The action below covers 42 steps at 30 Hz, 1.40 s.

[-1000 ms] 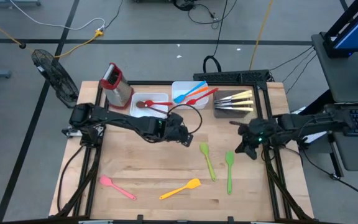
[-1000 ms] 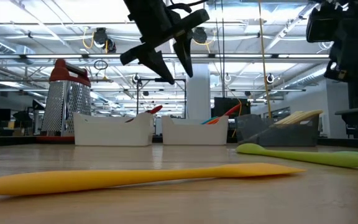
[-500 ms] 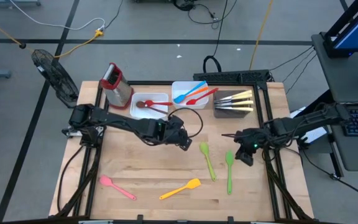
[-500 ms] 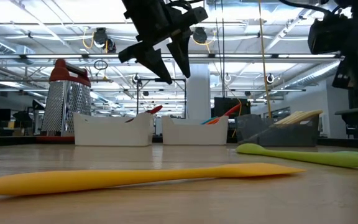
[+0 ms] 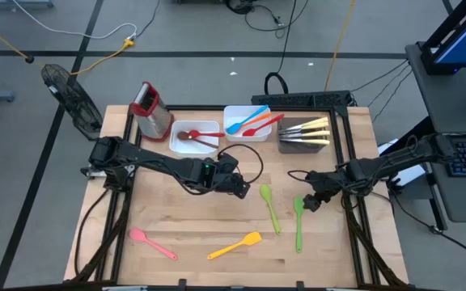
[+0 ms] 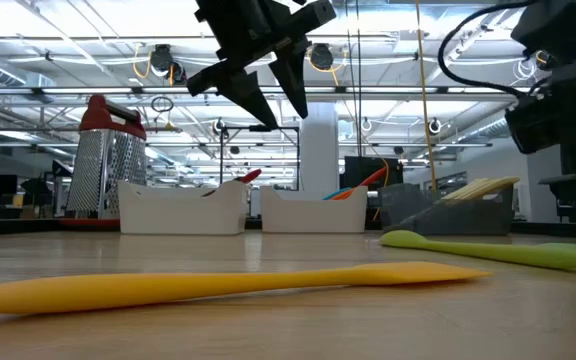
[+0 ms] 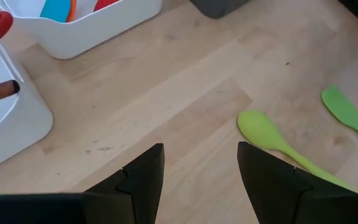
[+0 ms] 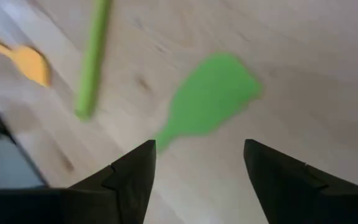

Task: Pick & Place Kitchen Items
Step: Put the green spatula into the right white bin

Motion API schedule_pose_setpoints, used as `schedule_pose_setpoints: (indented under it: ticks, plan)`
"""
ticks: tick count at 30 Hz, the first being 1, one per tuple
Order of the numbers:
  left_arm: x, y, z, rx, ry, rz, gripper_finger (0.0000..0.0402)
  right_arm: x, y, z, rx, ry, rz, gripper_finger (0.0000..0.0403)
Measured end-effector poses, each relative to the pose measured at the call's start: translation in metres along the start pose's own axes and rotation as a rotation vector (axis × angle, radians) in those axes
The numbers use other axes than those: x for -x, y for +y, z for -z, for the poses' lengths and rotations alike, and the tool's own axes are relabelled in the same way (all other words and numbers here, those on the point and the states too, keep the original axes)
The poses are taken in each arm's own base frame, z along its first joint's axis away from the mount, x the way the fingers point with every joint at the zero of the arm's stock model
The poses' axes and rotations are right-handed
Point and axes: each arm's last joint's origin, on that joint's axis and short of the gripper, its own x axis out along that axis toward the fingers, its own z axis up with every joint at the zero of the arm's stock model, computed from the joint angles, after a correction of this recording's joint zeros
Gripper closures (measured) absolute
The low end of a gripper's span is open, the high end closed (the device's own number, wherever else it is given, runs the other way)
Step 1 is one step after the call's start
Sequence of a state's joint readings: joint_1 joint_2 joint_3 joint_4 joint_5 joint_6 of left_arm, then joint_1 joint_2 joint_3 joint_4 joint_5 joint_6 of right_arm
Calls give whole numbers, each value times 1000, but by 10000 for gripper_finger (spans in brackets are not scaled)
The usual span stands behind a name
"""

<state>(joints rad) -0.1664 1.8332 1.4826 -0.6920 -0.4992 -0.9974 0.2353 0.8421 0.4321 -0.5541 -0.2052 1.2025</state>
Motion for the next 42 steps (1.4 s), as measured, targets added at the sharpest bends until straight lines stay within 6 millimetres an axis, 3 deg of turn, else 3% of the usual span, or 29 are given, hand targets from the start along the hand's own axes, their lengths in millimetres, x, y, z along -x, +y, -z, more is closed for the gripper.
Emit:
schedule_pose_setpoints:
  ticks: [5,12,23,30,36,42]
  plan:
    - [-2,-1,-5,6,-17,27,192,-10,-2,-3,-51,-78,-61,169]
    - [-11,-28,-9,-98,-26,314,192,-23,-14,-3,-52,-105,8,183]
    - [-47,-53,5,-210,-30,553,192,-28,-15,-9,23,-161,42,183]
    - [-58,-70,31,-267,-10,645,192,-30,-17,-14,39,-166,73,184]
    - [-55,-92,59,-135,-11,751,192,-30,-19,-16,23,-171,79,184]
    - [-53,-124,75,-38,-11,749,192,-30,-19,-15,49,-169,83,184]
